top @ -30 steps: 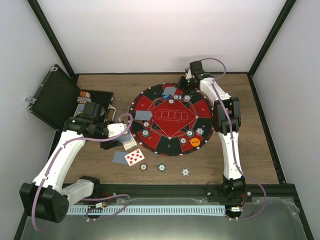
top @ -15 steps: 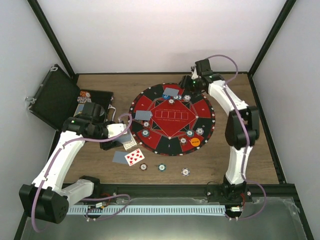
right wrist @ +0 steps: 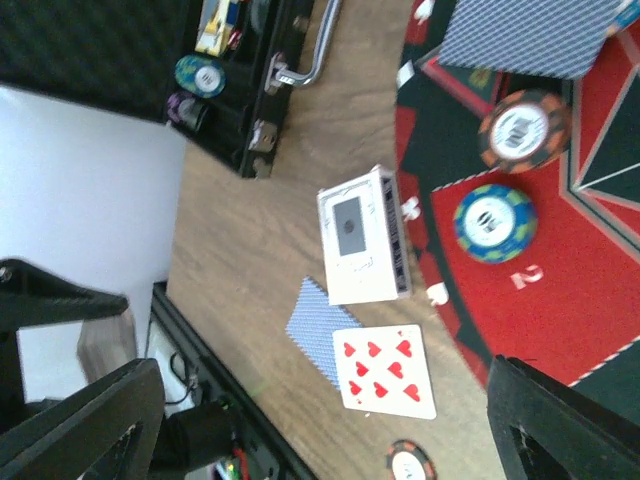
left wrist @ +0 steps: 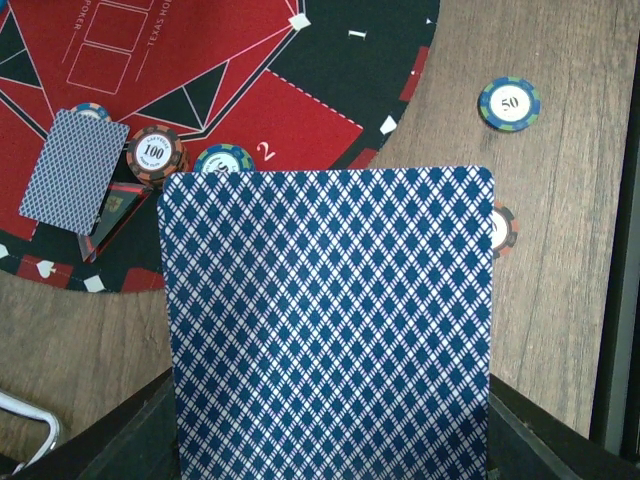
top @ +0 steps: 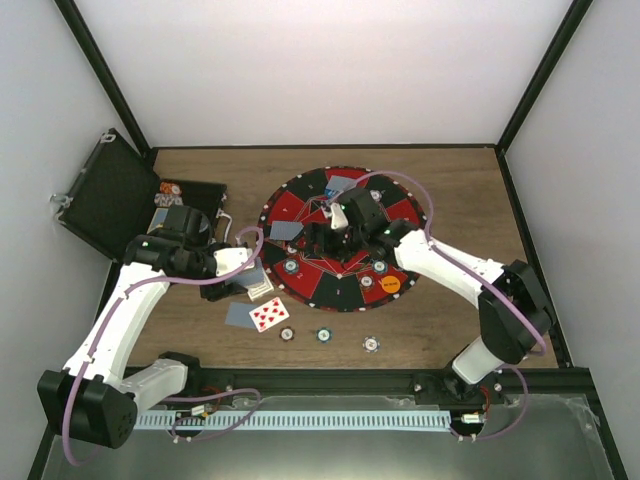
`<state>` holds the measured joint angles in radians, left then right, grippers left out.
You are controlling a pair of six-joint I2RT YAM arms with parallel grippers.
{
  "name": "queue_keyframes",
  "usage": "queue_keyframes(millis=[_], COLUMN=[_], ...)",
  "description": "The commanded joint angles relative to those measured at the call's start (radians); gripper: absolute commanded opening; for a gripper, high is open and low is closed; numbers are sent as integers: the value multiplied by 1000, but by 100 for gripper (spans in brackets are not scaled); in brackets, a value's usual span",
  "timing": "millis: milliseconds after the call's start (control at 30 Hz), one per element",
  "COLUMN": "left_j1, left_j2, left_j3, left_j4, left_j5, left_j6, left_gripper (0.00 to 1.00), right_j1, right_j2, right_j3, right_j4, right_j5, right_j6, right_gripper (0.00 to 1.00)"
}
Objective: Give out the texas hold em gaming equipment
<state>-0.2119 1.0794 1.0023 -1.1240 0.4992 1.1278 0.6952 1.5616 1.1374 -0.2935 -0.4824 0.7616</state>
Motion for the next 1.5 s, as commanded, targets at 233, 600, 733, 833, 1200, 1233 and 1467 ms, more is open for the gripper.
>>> queue_keyframes(millis=[233,600,733,833,1200,1233,1467], left_j1=[3,3,3,3,3,3,3], left_j2=[-18,-19,-19,-16,-17,-16,-19], left_j3=[25,32,33,34,35,36,39], left_j4=[-14,-18,-15,-16,-16,-16,-17], left_j5=[24,15,16,23,19,19,12], left_j6=[7,12,15,14,11,11,10], left_gripper=[4,4,4,4,4,4,4], right_j1=[92,149,169,184,213,216,220], right_j2=[-76,4,38,67,220,239,301], right_j3=[-86,-71,-58,-41,77,91,119], right_j4=[257,337,350,368,424,425,437], right_j5=[-129,-182,-200,-213,-279,-286,-320], right_j6=[141,179,186,194,224,227,239], right_gripper=[89,82,80,80,78,78,71])
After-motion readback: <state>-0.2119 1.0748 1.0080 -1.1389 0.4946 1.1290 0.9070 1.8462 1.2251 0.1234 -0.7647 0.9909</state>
